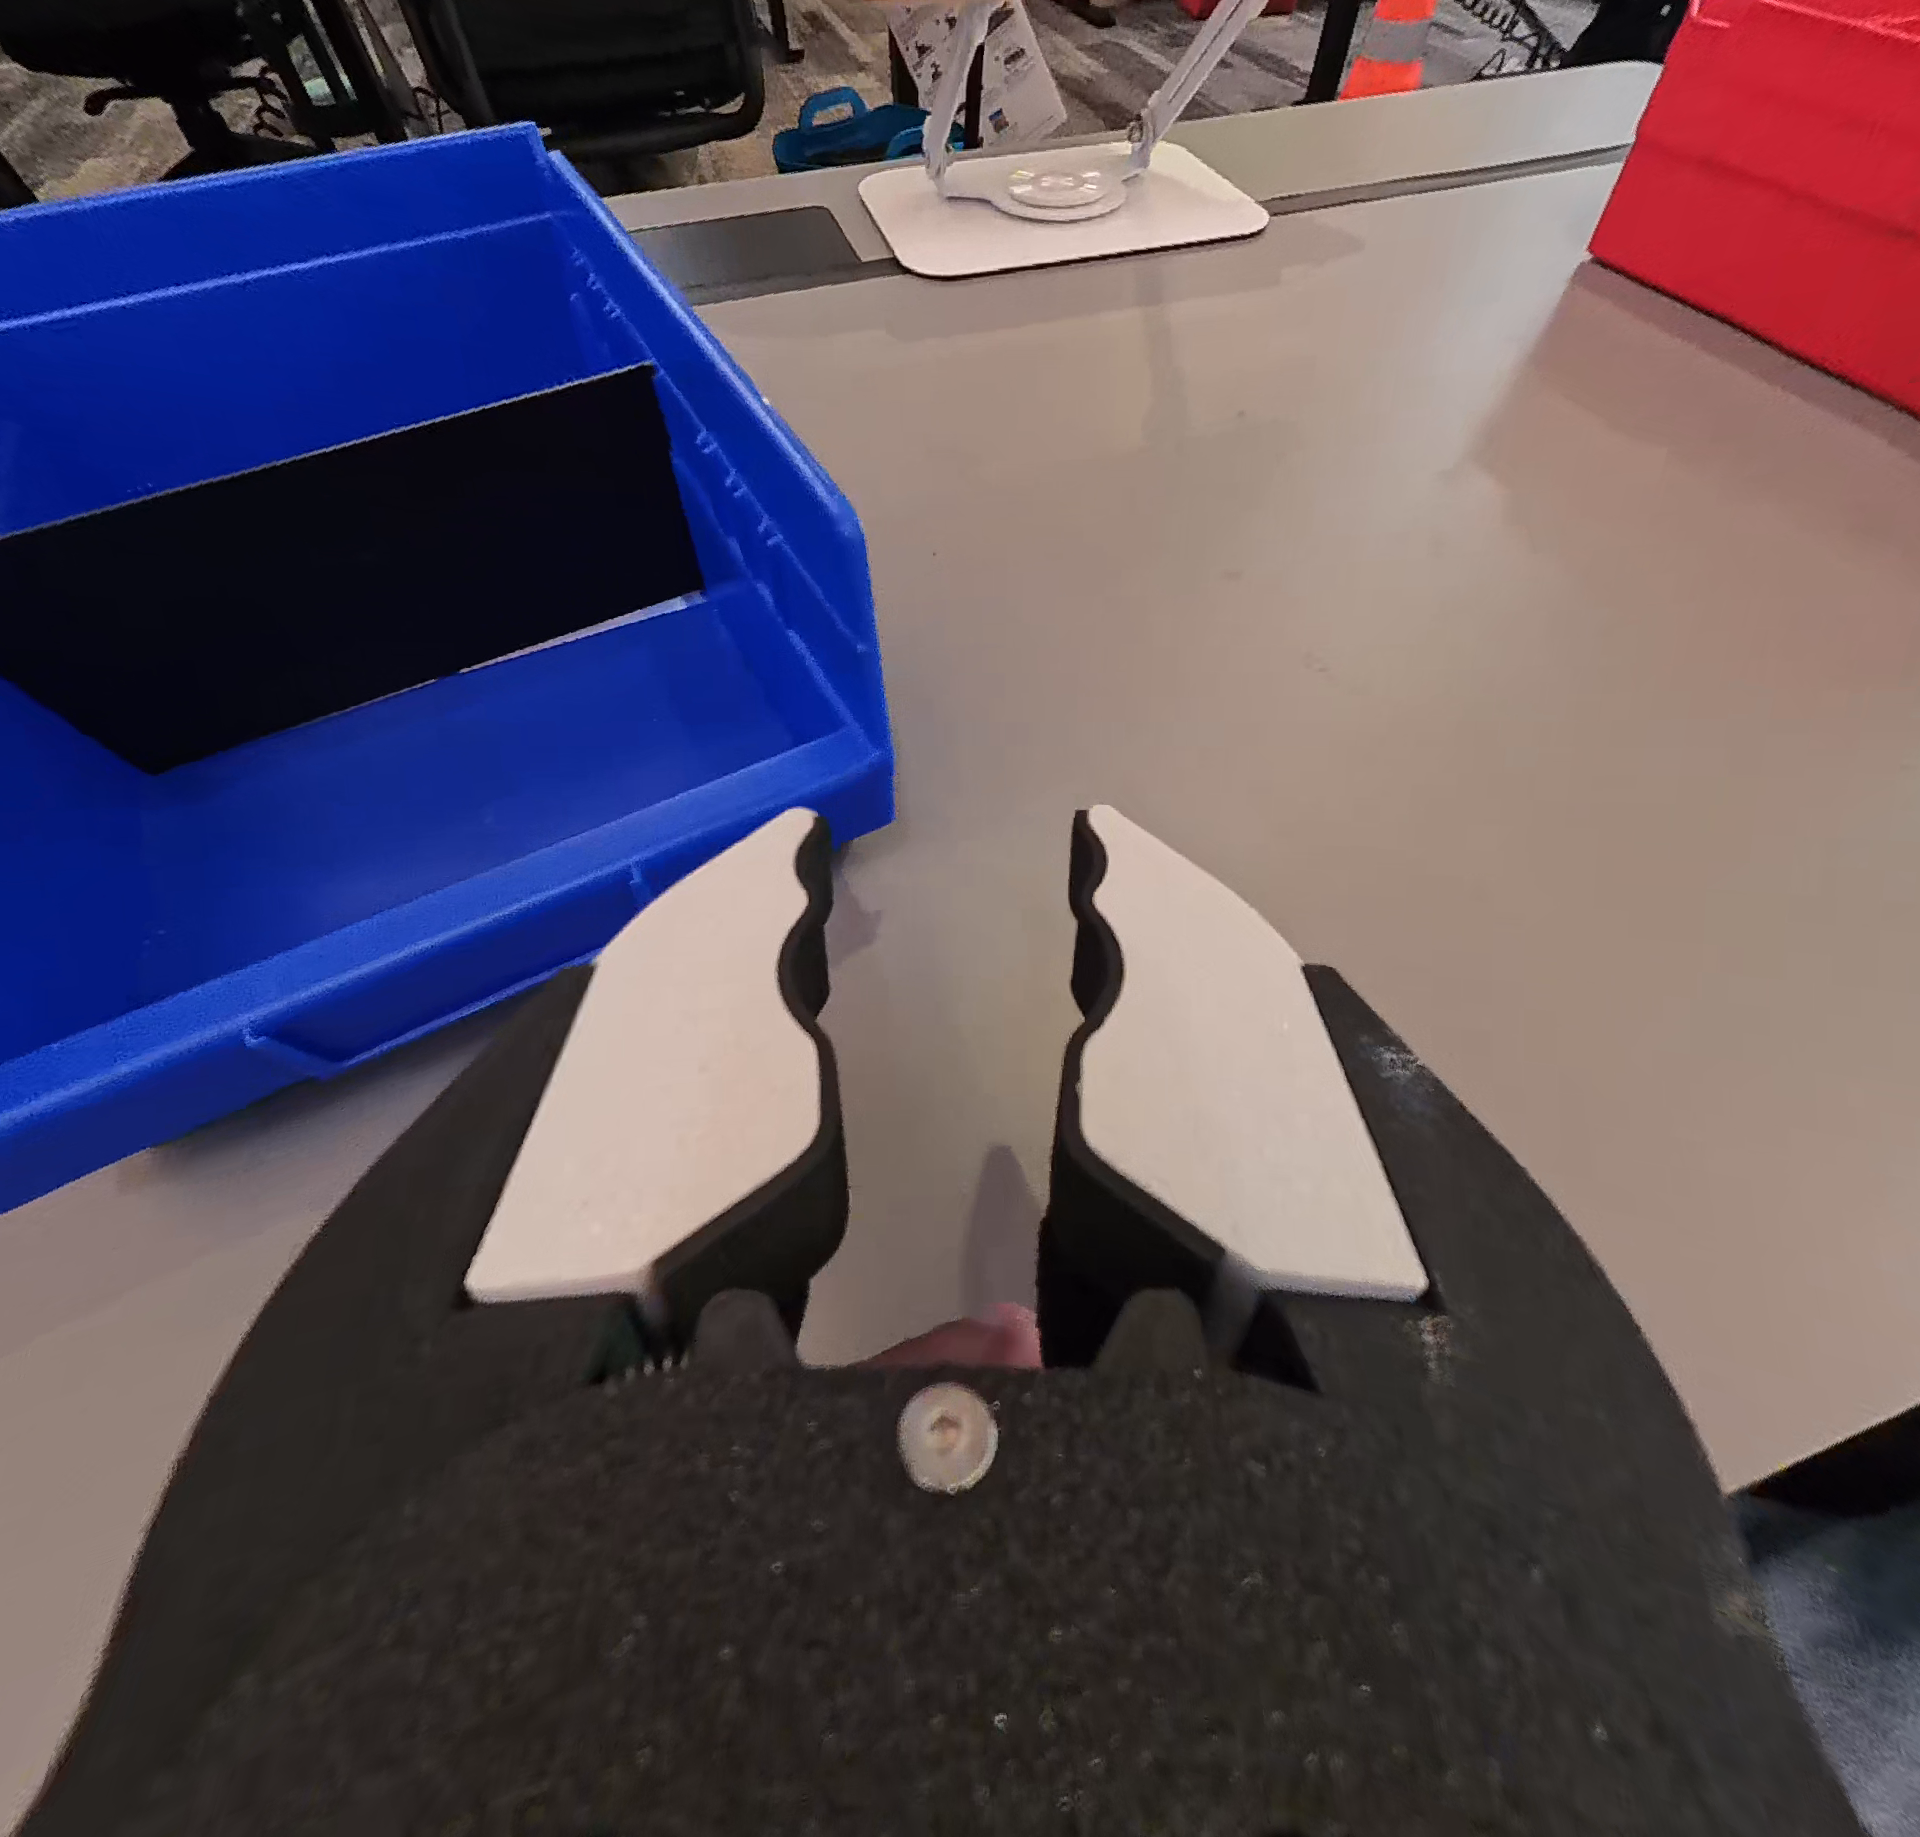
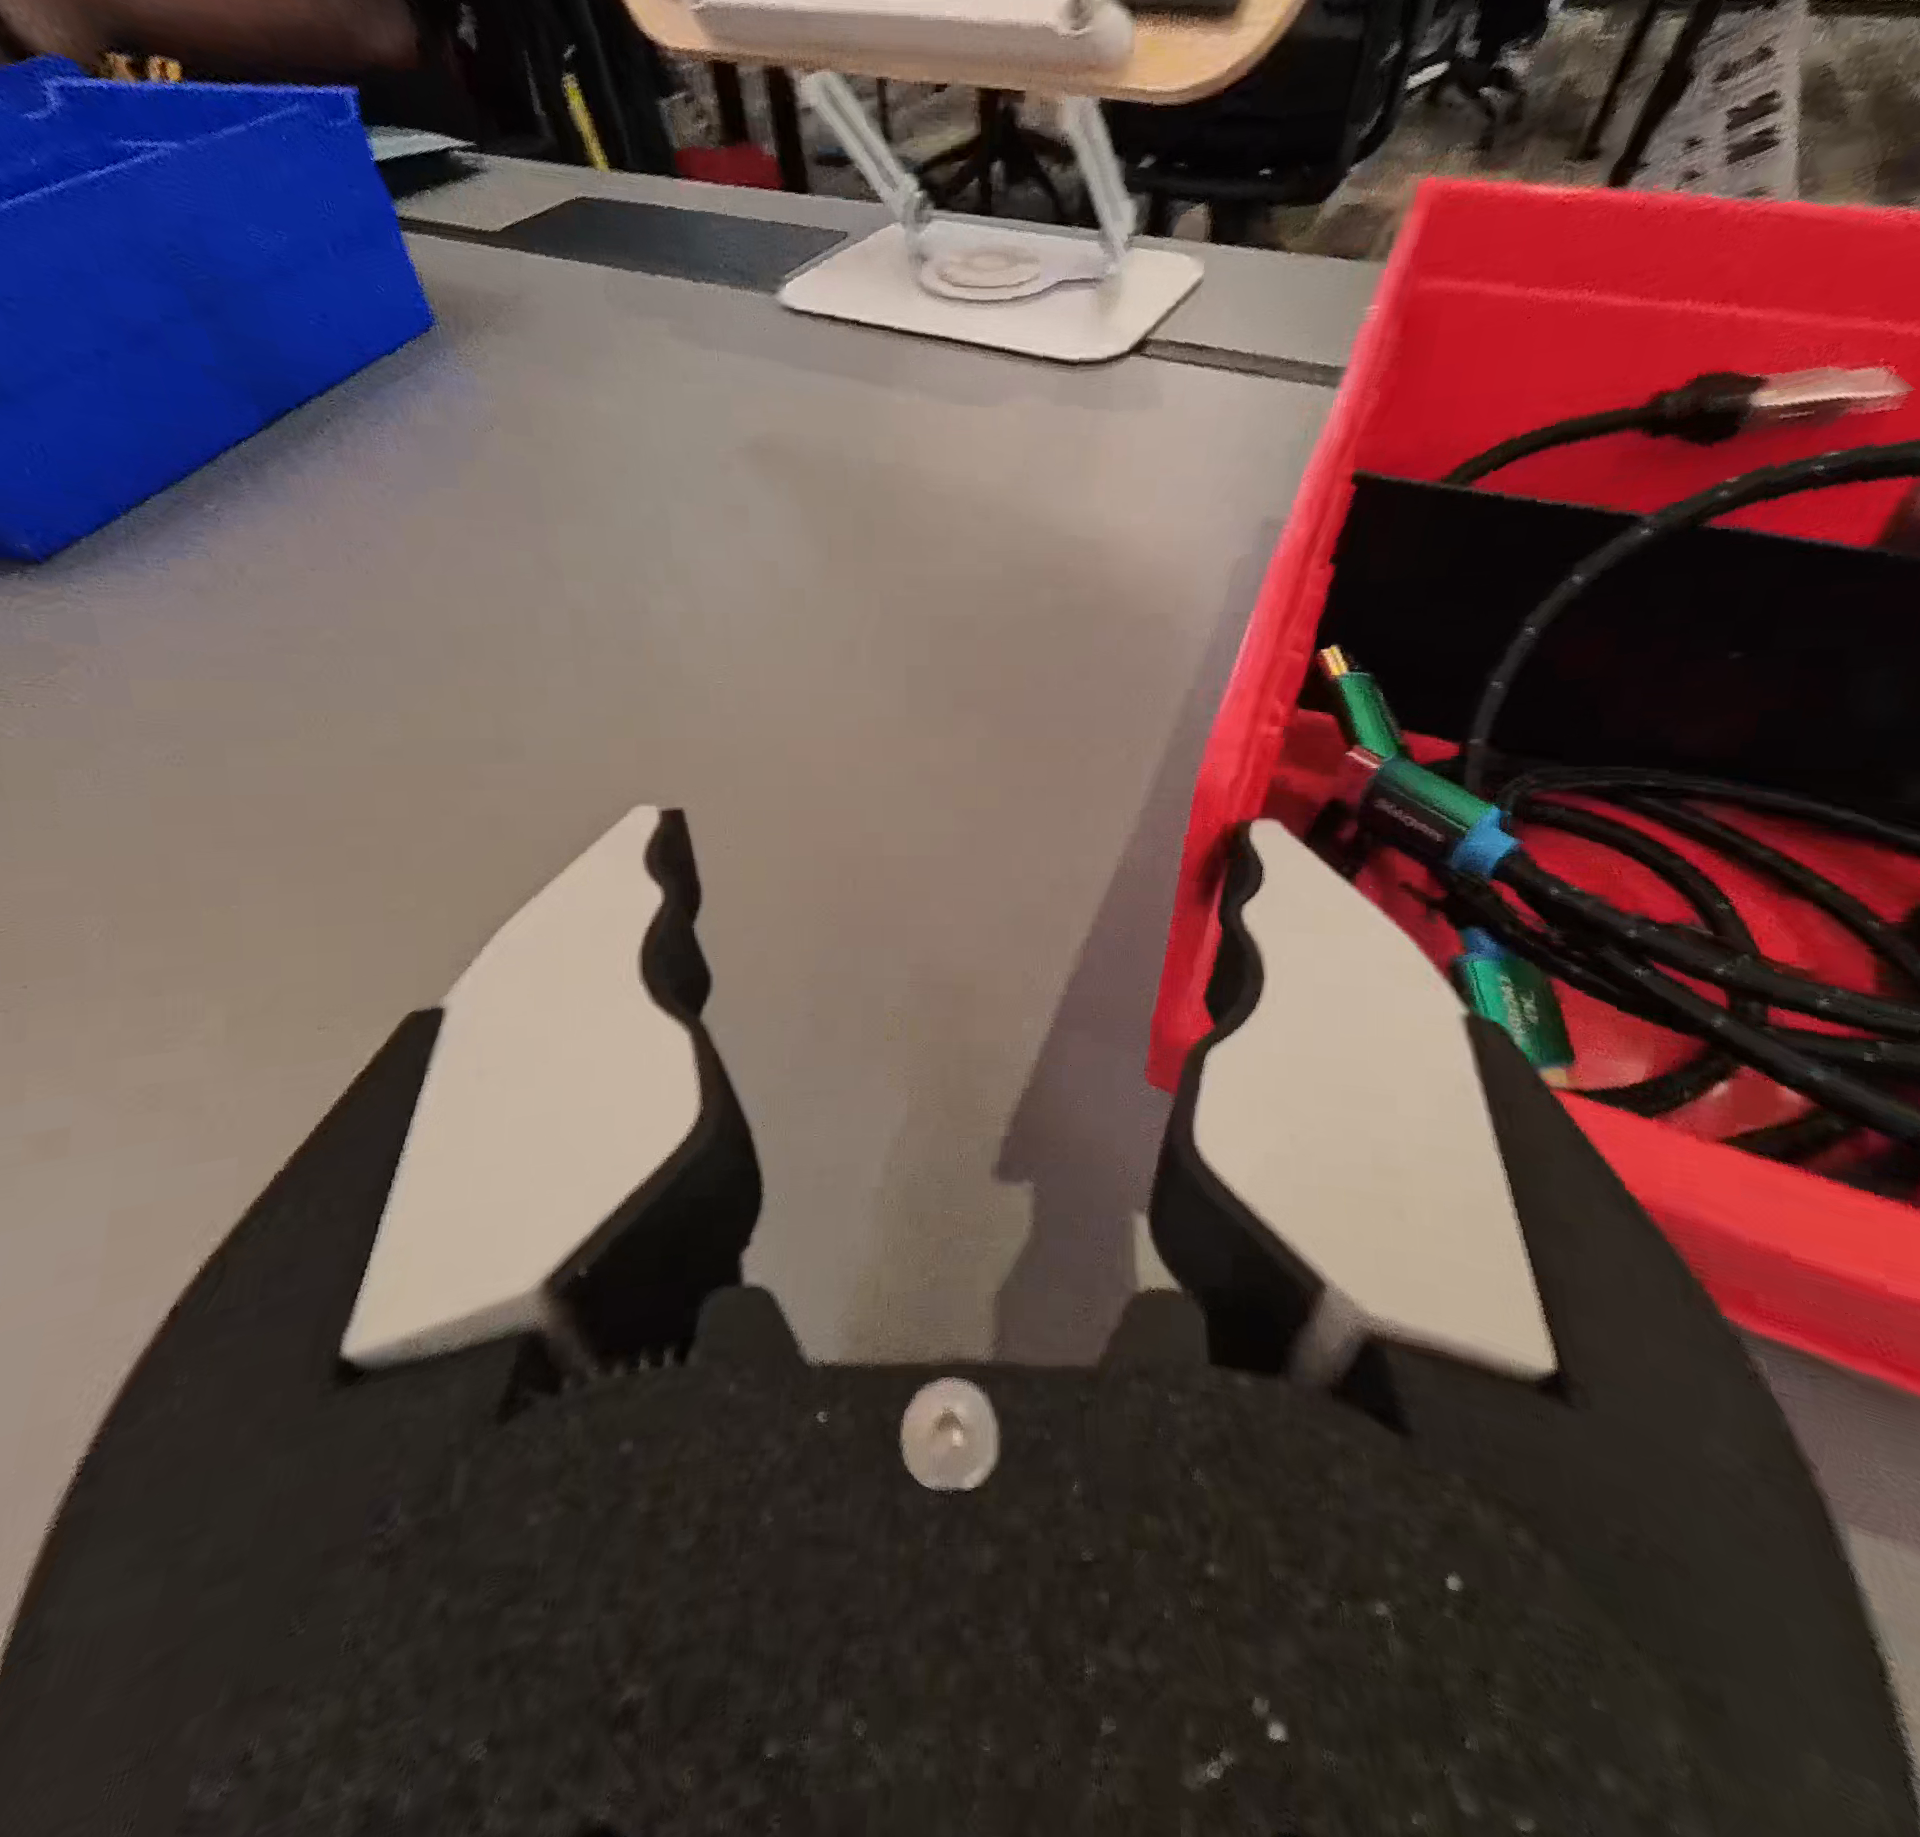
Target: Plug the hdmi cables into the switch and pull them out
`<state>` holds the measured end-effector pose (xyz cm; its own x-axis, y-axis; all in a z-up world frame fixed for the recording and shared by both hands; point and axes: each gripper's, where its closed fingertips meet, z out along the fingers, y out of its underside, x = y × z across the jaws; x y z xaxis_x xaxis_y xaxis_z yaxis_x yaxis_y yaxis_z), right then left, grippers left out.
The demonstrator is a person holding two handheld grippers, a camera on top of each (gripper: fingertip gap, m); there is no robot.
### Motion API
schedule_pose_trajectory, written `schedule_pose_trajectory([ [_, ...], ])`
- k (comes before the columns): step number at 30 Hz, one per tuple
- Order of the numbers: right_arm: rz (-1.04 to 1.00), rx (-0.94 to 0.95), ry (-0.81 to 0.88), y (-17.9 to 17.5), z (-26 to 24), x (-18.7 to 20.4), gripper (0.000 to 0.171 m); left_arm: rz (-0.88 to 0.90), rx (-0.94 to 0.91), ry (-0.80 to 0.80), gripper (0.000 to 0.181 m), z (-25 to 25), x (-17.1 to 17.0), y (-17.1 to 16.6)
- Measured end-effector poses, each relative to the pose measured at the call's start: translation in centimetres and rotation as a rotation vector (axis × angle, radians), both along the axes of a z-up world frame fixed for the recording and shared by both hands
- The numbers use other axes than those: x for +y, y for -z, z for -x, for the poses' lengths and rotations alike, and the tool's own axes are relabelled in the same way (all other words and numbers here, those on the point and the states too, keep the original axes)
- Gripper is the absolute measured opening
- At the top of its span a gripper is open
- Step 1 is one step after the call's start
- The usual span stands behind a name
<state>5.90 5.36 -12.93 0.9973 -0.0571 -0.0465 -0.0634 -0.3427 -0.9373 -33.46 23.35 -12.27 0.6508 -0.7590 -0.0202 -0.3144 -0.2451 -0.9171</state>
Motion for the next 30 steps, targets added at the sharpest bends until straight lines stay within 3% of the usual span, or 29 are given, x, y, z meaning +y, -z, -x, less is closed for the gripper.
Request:
schedule_pose_trajectory([
  [2, 0.044, 0.097, -0.144, -0.5, 2.8, -0.4, 0.086, 0.001, 0.004, 0.015, 0.043, -0.4, -0.4, 0.0],
  [4, 0.005, 0.192, -0.349, -1.7, 6.5, -1.9, 0.051, 0.006, 0.005, 0.05, 0.044, -1.2, -1.3, 0.0],
  [6, -0.115, 0.24, -0.396, -3.8, 8.8, -3.5, 0.061, 0.015, -0.008, 0.104, 0.045, -2.8, -3.0, -0.2],
  [8, -0.151, 0.175, -0.381, -5.0, 9.9, -5.2, 0.069, 0.027, -0.032, 0.188, 0.047, -5.6, -5.4, -0.4],
  [11, -0.23, -0.024, -0.238, -6.7, 8.7, -7.0, 0.062, 0.017, -0.047, 0.344, 0.052, -11.9, -9.6, -0.4],
  [14, -0.274, -0.106, 0.078, -7.1, 4.3, -9.2, 0.064, -0.027, -0.029, 0.473, 0.068, -19.3, -12.9, -0.9],
  [17, -0.157, -0.061, 0.372, -4.1, -0.1, -11.6, 0.072, -0.078, 0.001, 0.492, 0.067, -25.9, -13.5, -1.8],
  [20, -0.058, 0.059, 0.382, -0.9, 0.1, -11.8, 0.08, -0.041, 0.014, 0.488, 0.061, -30.9, -12.8, -1.7],
  [23, -0.021, 0.185, 0.485, 1.2, -0.2, -11.2, 0.056, 0.1, 0.084, 0.487, 0.035, -33.2, -12.9, 0.7],
  [26, 0.047, 0.179, 0.55, 2.1, -0.7, -10.4, 0.038, 0.112, 0.097, 0.418, 0.007, -33.0, -12.7, 1.4],
  [30, 0.16, 0.078, 0.676, 1.5, -1.0, -11.1, 0.007, 0.067, 0.122, 0.376, 0.006, -31.4, -12.8, 1.1],
])
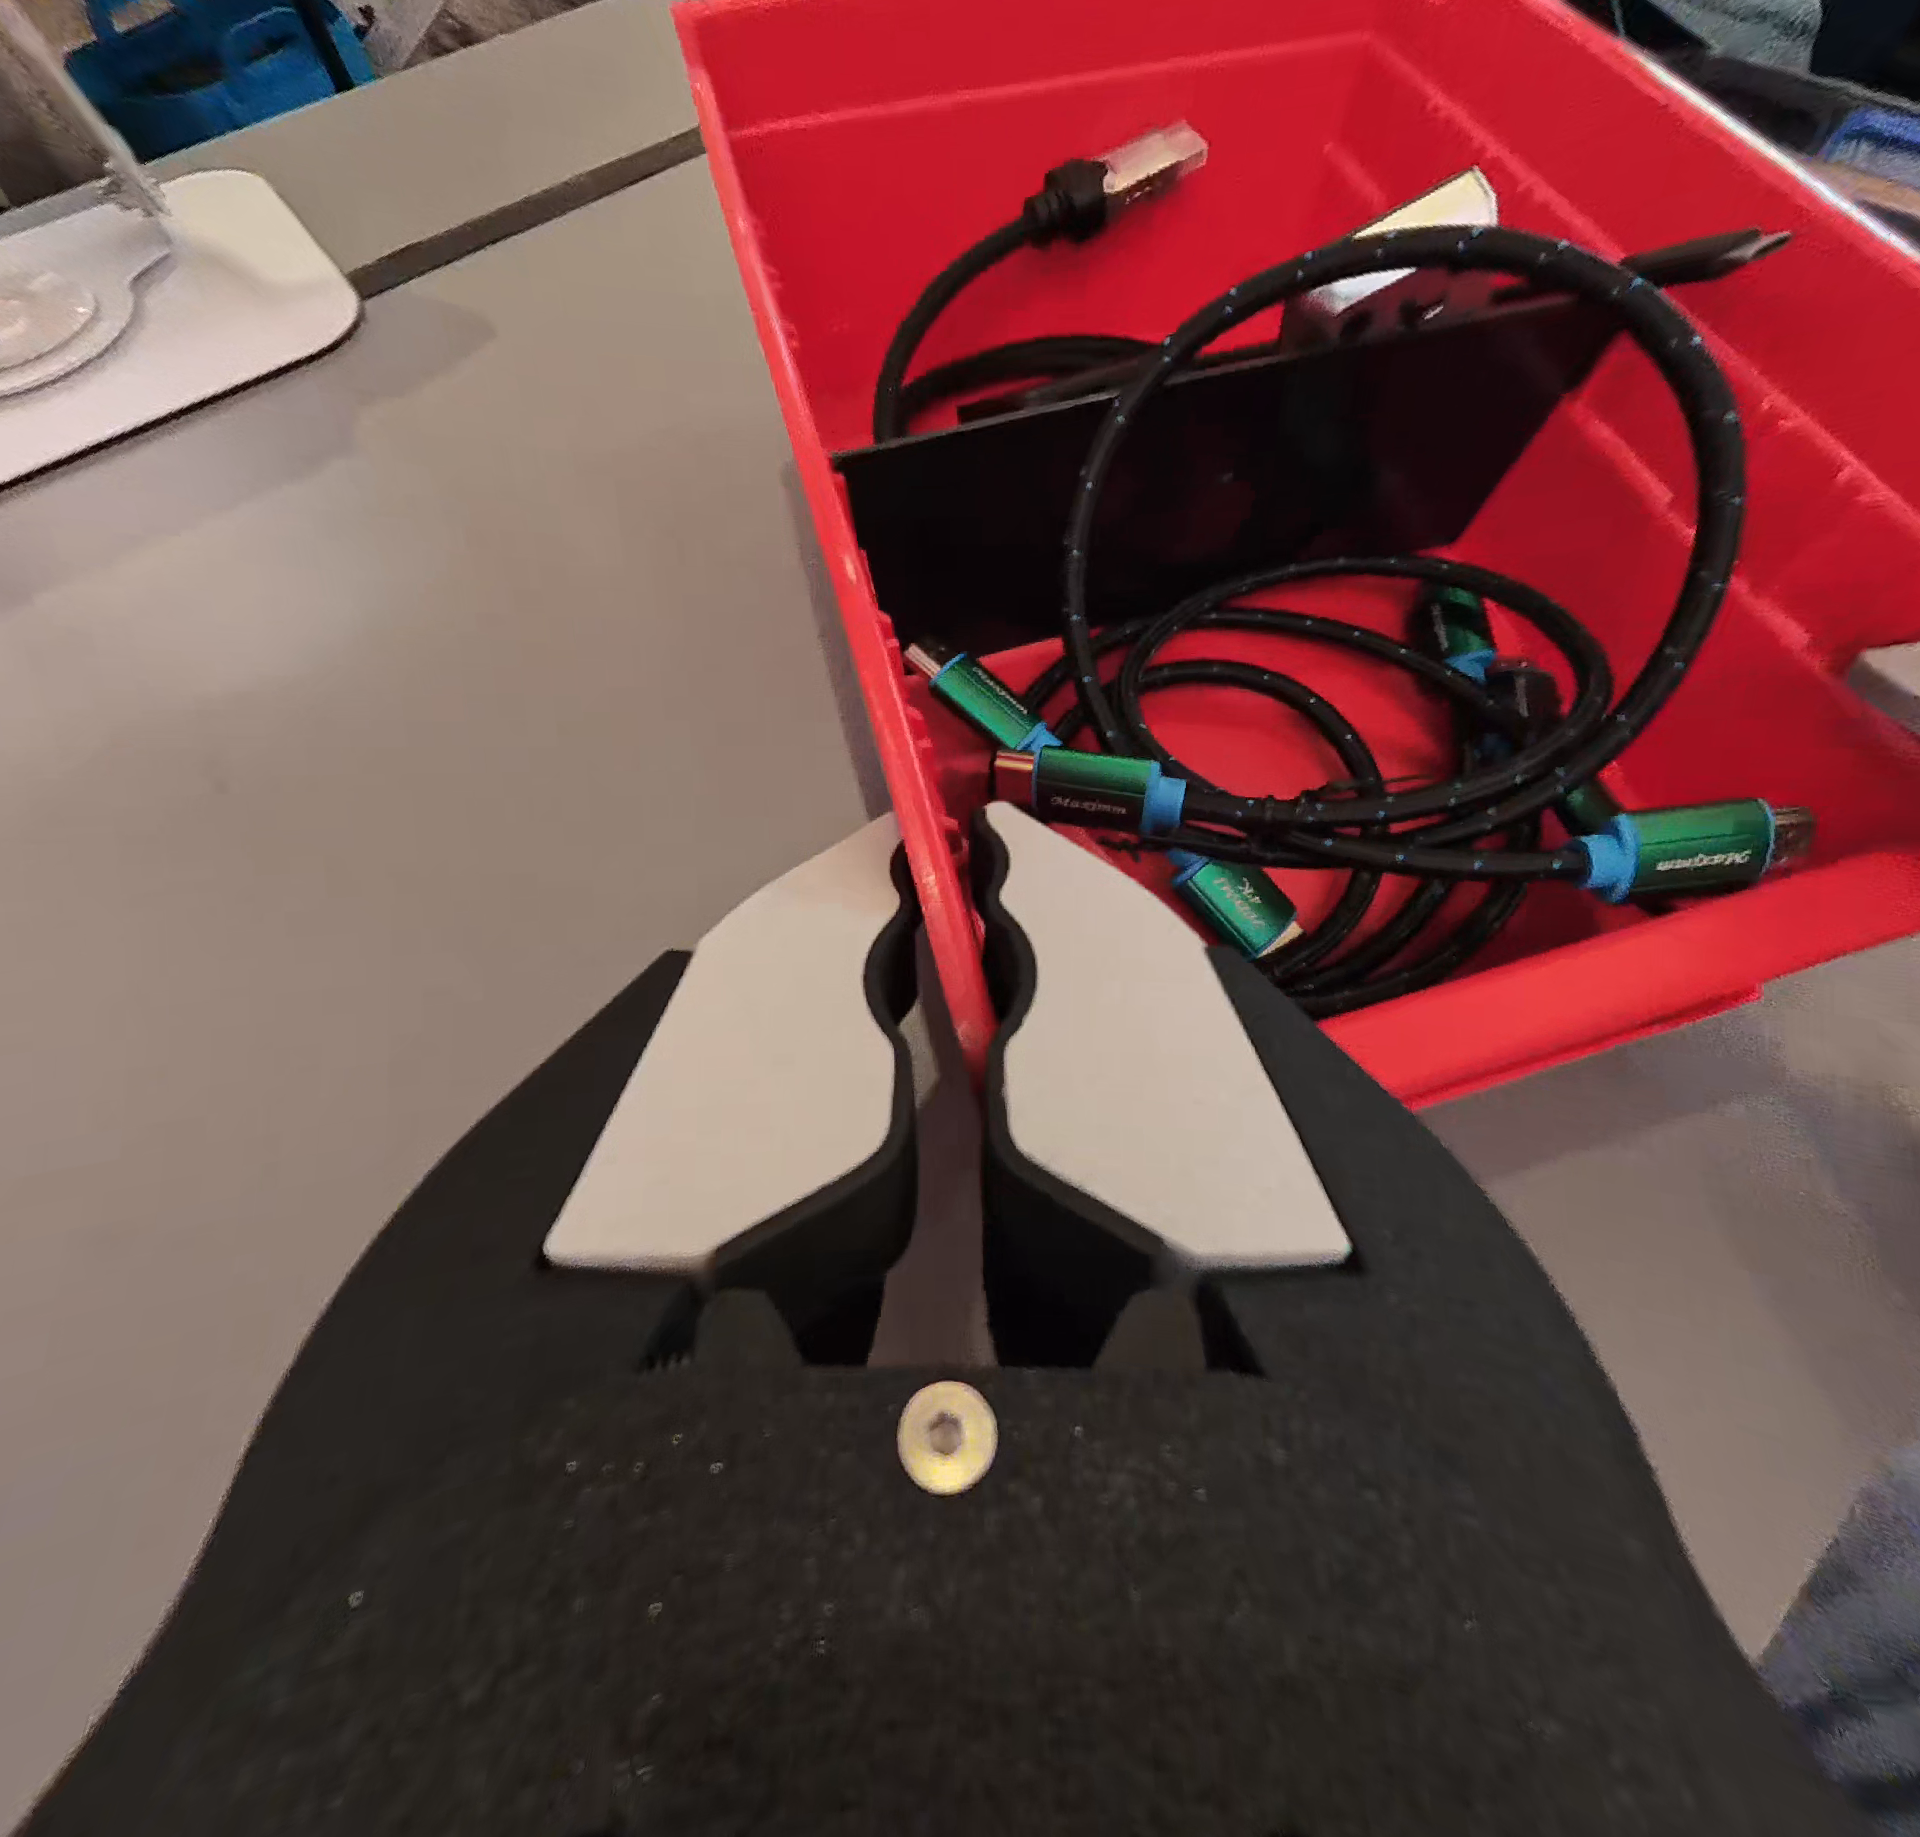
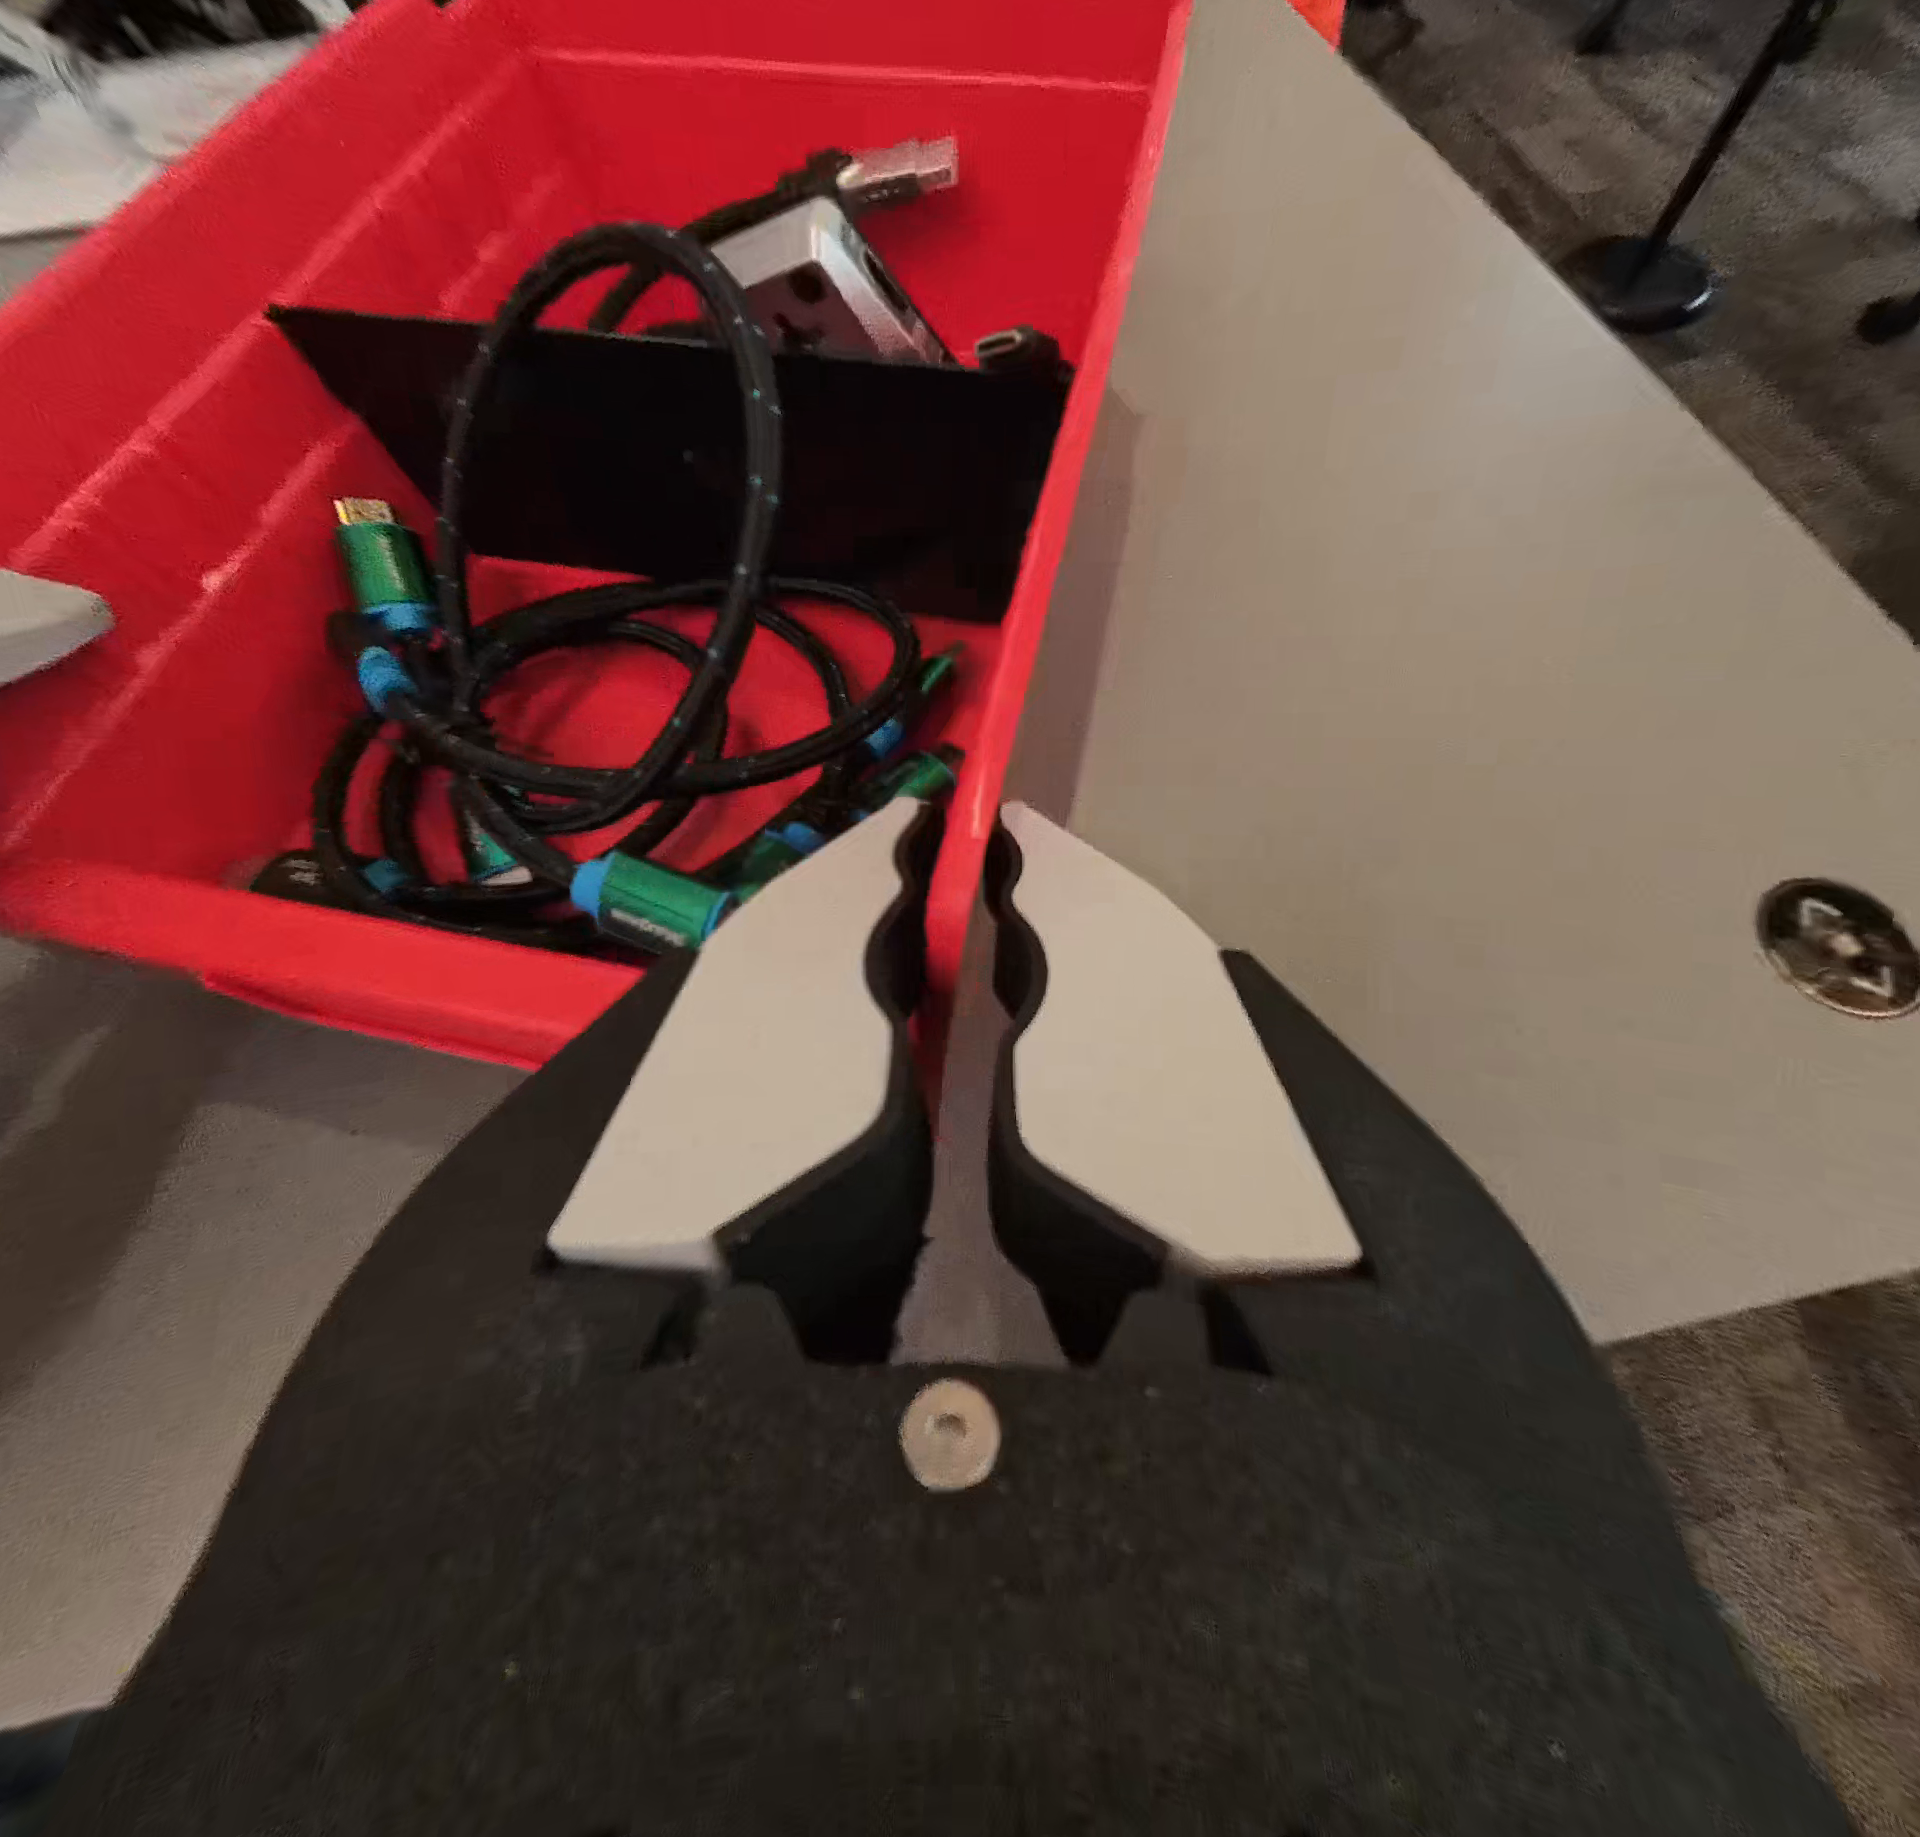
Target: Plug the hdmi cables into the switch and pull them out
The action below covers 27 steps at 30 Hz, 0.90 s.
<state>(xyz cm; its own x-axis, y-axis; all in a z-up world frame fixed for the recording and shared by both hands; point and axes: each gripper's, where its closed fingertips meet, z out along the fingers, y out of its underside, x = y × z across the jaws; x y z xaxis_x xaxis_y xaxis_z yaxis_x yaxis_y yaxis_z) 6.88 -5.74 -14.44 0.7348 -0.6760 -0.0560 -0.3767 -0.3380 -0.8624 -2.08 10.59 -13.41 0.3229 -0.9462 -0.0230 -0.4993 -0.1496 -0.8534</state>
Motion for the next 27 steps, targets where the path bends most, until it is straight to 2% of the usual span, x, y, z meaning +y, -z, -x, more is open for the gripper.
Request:
schedule_pose_trajectory([
  [4, -0.01, -0.062, -0.029, -1.5, 2.0, 2.4, 0.005, -0.029, -0.04, -0.068, 0.006, 2.9, 2.1, -1.6],
  [9, -0.093, -0.072, -0.158, -3.9, 6.5, 9.8, 0.004, -0.124, -0.068, -0.226, 0.007, 10.2, 7.4, -4.9],
  [12, -0.086, -0.084, -0.261, -4.3, 10.9, 15.0, 0.004, -0.105, -0.078, -0.33, 0.007, 15.8, 11.1, -4.8],
  [16, -0.069, -0.056, -0.361, -2.5, 15.4, 20.1, 0.004, -0.095, -0.059, -0.42, 0.007, 21.3, 14.5, -3.2],
  [20, -0.03, -0.007, -0.419, -0.4, 17.9, 22.8, 0.004, -0.045, -0.02, -0.506, 0.007, 24.5, 15.8, -0.9],
  [23, -0.048, -0.051, -0.434, -0.5, 18.8, 23.7, 0.006, 0.036, -0.083, -0.472, 0.015, 24.7, 15.7, 0.0],
  [25, -0.07, -0.046, -0.469, -0.5, 18.9, 23.9, 0.012, 0.027, -0.105, -0.444, 0.017, 25.0, 15.1, 0.0],
  [26, -0.087, -0.046, -0.505, -0.6, 19.1, 23.7, 0.018, 0.016, -0.111, -0.432, 0.021, 25.2, 14.7, -0.1],
  [27, -0.098, -0.066, -0.527, -1.0, 19.2, 23.1, 0.021, -0.002, -0.138, -0.421, 0.033, 25.4, 14.2, -0.6],
])
